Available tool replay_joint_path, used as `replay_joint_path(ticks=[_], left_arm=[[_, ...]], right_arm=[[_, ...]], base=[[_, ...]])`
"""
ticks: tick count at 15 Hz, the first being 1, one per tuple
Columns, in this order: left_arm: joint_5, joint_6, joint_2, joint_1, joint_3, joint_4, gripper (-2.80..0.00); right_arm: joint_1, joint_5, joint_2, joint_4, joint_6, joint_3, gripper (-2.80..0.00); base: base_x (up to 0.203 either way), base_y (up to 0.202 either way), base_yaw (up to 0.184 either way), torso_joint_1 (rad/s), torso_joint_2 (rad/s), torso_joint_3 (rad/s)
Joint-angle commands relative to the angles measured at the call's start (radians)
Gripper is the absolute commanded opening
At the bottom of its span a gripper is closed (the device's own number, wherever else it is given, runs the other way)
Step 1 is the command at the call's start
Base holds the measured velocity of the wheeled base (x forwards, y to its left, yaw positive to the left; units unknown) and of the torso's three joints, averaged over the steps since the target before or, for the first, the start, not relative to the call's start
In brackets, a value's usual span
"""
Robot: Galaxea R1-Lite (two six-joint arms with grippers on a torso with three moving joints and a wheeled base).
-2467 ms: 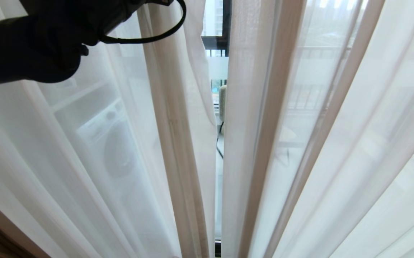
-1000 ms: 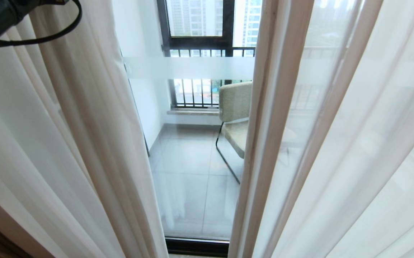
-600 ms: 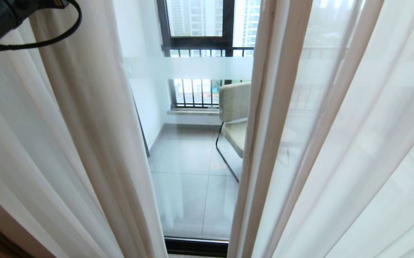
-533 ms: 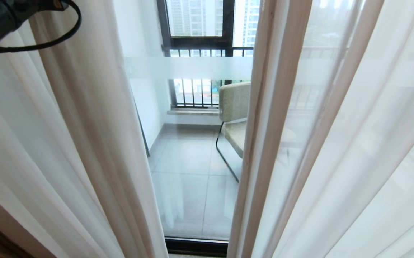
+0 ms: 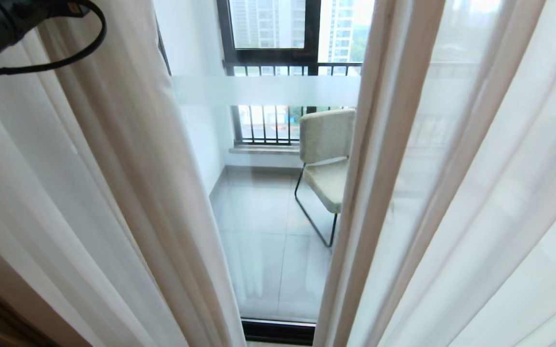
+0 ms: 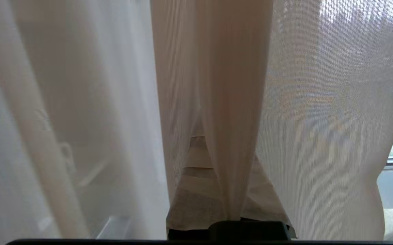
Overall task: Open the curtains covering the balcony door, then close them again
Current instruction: Pull the inner curtains open on both sides
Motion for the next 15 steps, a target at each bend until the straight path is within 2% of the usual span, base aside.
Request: replay_joint_path(ticks=[1,15], left_arm=[[0.001,0.0,-0.002,0.0,0.006,-0.003,-2.8],[0.001,0.0,-0.002,0.0,0.022,-0.008,-2.8]], right_arm=[[0.001,0.001,0.0,0.0,0.0,0.0,-2.8],[0.001,0.001,0.0,0.0,0.0,0.0,-2.8]], base=[[0.0,0.188,0.002,0.005,0.0,0.003],[0.0,0.188,0.0,0.002,0.0,0.002]])
